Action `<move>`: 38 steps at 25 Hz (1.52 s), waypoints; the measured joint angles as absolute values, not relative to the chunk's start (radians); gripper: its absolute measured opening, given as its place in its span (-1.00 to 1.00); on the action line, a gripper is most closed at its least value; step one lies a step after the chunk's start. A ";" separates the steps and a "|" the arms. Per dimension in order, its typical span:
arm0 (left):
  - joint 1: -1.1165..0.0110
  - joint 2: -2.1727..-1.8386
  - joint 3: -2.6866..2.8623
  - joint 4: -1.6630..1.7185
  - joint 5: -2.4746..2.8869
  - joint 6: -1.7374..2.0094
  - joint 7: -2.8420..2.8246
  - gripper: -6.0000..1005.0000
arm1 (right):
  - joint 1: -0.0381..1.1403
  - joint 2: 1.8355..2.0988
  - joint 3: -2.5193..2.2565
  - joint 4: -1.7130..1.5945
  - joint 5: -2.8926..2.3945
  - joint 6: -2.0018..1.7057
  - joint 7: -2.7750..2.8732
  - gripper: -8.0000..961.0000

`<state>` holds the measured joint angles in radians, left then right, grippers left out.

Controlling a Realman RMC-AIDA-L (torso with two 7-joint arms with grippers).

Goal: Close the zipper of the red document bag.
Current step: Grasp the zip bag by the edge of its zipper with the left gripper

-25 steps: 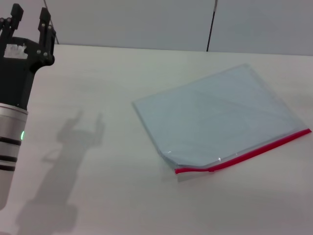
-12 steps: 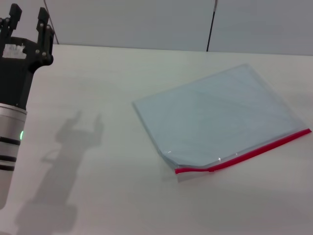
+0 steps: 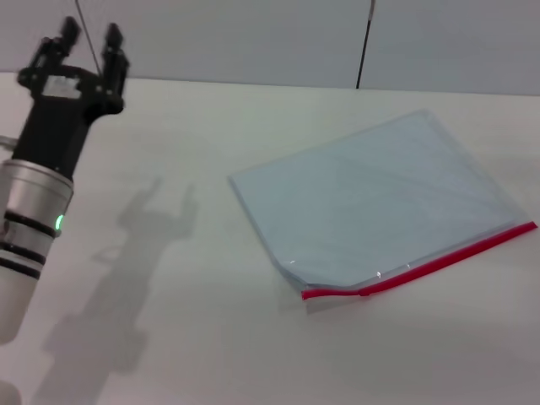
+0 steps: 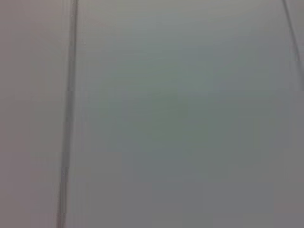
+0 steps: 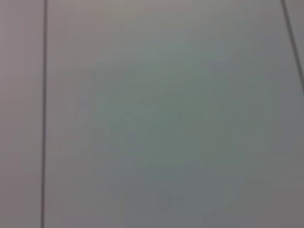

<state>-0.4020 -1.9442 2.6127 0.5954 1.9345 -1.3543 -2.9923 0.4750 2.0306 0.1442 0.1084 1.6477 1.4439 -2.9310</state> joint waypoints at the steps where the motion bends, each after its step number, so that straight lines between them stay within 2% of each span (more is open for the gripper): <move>1: -0.406 -1.900 2.645 0.659 1.935 -1.300 -2.992 0.01 | 0.478 2.030 0.135 0.107 1.647 1.447 -2.930 0.53; 3: -0.414 -1.853 2.676 0.730 1.935 -1.251 -2.992 0.01 | 0.480 2.030 0.134 0.107 1.647 1.448 -2.929 0.54; 4: -0.414 -1.853 2.676 0.730 1.935 -1.251 -2.992 0.01 | 0.481 2.029 0.133 0.106 1.646 1.449 -2.924 0.54; 6: -0.422 -1.815 2.701 0.780 1.936 -1.207 -2.991 0.02 | 0.483 2.029 0.132 0.102 1.640 1.449 -2.910 0.54; 12: -0.467 -1.663 2.726 1.010 2.017 -0.919 -2.990 0.01 | 0.483 2.029 0.130 0.083 1.618 1.450 -2.865 0.54; 15: -0.500 -1.579 2.696 1.176 2.049 -0.677 -2.989 0.01 | 0.482 2.029 0.130 0.083 1.616 1.450 -2.865 0.54; 17: -0.523 -1.535 2.658 1.273 2.058 -0.488 -2.984 0.01 | 0.481 2.029 0.130 0.083 1.615 1.450 -2.864 0.54; 18: -0.534 -1.520 2.629 1.316 2.067 -0.383 -2.977 0.01 | 0.481 2.030 0.130 0.083 1.615 1.450 -2.864 0.54; 20: -0.541 -1.512 2.573 1.381 2.098 -0.214 -2.949 0.01 | 0.481 2.029 0.130 0.083 1.615 1.450 -2.864 0.54; 22: -0.533 -1.533 2.501 1.427 2.137 -0.058 -2.900 0.01 | 0.480 2.029 0.130 0.083 1.615 1.450 -2.864 0.54; 24: -0.518 -1.574 2.417 1.464 2.173 0.098 -2.844 0.01 | 0.479 2.029 0.130 0.083 1.616 1.450 -2.864 0.54; 28: -0.483 -1.719 2.219 1.545 2.299 0.509 -2.692 0.01 | 0.478 2.028 0.130 0.083 1.621 1.450 -2.864 0.54; 29: -0.474 -1.764 2.180 1.555 2.338 0.594 -2.652 0.01 | 0.479 2.028 0.130 0.083 1.621 1.450 -2.864 0.54; 30: -0.458 -1.839 2.122 1.570 2.404 0.718 -2.591 0.01 | 0.479 2.028 0.130 0.083 1.621 1.450 -2.864 0.54; 31: -0.458 -1.839 2.122 1.570 2.404 0.718 -2.591 0.01 | 0.480 2.028 0.130 0.083 1.621 1.450 -2.864 0.54; 32: -0.447 -1.890 2.092 1.579 2.448 0.788 -2.558 0.01 | 0.480 2.028 0.130 0.083 1.620 1.450 -2.864 0.53; 34: -0.435 -1.948 2.070 1.589 2.513 0.871 -2.521 0.00 | 0.480 2.028 0.130 0.083 1.620 1.450 -2.864 0.53; 38: -0.430 -2.005 2.091 1.594 2.623 0.948 -2.503 0.00 | 0.481 2.028 0.130 0.083 1.622 1.450 -2.864 0.53</move>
<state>-0.4299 -2.0045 2.0905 1.5939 2.6232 0.9476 -2.5033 0.4808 2.0279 0.1304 0.0828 1.6216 1.4495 -2.8639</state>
